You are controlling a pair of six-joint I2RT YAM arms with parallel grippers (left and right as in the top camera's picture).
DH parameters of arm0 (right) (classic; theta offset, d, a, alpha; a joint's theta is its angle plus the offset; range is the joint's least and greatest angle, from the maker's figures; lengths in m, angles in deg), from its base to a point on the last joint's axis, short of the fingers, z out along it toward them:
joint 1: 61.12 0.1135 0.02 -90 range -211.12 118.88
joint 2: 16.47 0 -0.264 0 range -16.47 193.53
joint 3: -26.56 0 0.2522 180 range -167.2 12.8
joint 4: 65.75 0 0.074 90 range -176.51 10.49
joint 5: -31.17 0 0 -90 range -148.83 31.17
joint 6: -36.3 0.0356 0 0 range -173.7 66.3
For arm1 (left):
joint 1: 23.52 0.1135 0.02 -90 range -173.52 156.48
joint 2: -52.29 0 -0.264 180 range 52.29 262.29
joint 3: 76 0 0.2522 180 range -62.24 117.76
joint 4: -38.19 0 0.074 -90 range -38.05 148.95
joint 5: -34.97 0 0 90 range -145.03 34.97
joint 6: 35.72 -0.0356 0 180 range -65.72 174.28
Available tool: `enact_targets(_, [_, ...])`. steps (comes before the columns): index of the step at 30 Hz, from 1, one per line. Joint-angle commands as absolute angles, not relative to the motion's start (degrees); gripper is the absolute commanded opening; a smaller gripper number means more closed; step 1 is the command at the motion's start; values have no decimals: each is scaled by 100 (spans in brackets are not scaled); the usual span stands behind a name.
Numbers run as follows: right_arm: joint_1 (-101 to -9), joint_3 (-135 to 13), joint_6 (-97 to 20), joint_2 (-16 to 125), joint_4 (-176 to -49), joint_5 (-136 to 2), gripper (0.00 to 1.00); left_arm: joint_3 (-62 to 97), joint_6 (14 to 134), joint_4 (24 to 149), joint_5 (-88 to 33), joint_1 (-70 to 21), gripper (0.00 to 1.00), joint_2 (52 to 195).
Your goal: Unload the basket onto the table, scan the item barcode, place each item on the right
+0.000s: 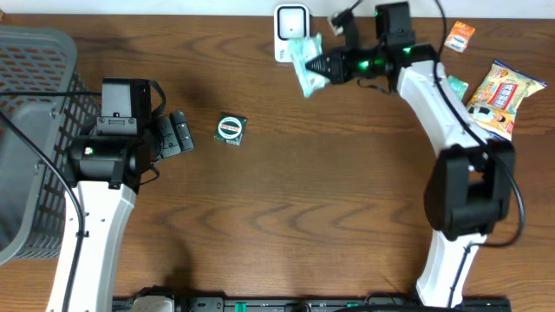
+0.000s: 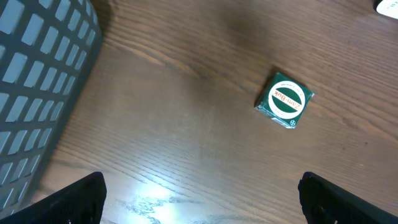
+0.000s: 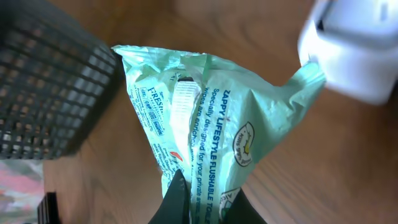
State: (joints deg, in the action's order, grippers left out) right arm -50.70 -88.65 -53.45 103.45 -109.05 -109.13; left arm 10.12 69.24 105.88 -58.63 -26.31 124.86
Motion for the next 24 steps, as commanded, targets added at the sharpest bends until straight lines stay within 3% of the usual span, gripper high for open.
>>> enact_targets(1, [-4939, -8956, -5054, 10076, -10798, -10852, 1, 1040, 6892, 10610, -5939, -2611, 98, 12462])
enact_targets(8, [-4683, -8952, -4901, 10087, -10793, -8863, 1, 1040, 6892, 10610, -5937, -2611, 98, 12462])
enact_targets(9, [-4609, -8952, -4903, 10087, -10793, -8304, 1, 1040, 6892, 10610, -5939, -2611, 98, 12462])
enact_targets(12, [-4141, -8950, -5286, 10153, -10638, -4896, 1, 1040, 6892, 10610, -5937, -2611, 98, 12462])
enact_targets(14, [-3982, -8952, -5736, 10234, -10328, -4157, 1, 1040, 6892, 10610, -5939, -2611, 98, 12462])
enact_targets(24, [-3582, -8952, -7624, 10743, -8614, -3569, 1, 1040, 6892, 10610, -5939, -2611, 98, 12462])
